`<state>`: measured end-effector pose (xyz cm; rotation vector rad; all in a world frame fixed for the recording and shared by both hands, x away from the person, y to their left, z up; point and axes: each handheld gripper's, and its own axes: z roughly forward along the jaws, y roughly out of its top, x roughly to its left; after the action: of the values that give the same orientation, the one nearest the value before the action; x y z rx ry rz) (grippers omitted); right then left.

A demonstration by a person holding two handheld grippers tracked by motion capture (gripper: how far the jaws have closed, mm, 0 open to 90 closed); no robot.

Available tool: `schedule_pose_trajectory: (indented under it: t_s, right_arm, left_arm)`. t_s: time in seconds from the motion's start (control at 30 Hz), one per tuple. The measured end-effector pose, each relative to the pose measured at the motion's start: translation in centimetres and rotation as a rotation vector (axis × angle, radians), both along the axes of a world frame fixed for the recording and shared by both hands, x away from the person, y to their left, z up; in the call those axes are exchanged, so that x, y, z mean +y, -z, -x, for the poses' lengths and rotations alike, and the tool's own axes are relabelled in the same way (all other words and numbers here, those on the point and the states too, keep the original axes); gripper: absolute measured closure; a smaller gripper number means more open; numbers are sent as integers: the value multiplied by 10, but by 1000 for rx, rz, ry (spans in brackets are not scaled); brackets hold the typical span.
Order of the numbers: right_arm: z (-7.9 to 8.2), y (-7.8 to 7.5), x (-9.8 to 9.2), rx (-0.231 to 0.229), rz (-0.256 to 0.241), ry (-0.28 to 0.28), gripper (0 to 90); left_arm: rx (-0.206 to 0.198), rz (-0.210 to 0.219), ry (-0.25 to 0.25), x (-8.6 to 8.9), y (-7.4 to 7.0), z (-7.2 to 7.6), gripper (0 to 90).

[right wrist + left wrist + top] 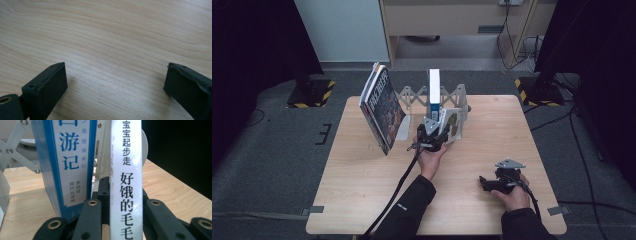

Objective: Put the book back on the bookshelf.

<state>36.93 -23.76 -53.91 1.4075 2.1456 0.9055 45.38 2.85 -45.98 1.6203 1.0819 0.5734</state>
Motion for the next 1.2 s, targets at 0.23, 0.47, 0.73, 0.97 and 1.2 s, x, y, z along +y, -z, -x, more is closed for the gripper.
schedule_pose_trajectory:
  t_s: [0.23,0.47,0.73,0.97,1.2]
  right_arm:
    - [0,0,0,-2,2,-2,46]
    - [0,0,0,1,0,0,46]
    - [0,0,0,1,0,-1,46]
    - [0,0,0,0,0,0,45]
    - [0,0,0,-2,3,-1,45]
  left_arm:
    - [1,-19,12,0,2,2,742]
    - [20,-55,45,5,9,15,739]
    - [51,-92,71,10,22,28,739]
    - [52,-98,52,12,32,36,741]
    - [34,-114,39,9,36,36,742]
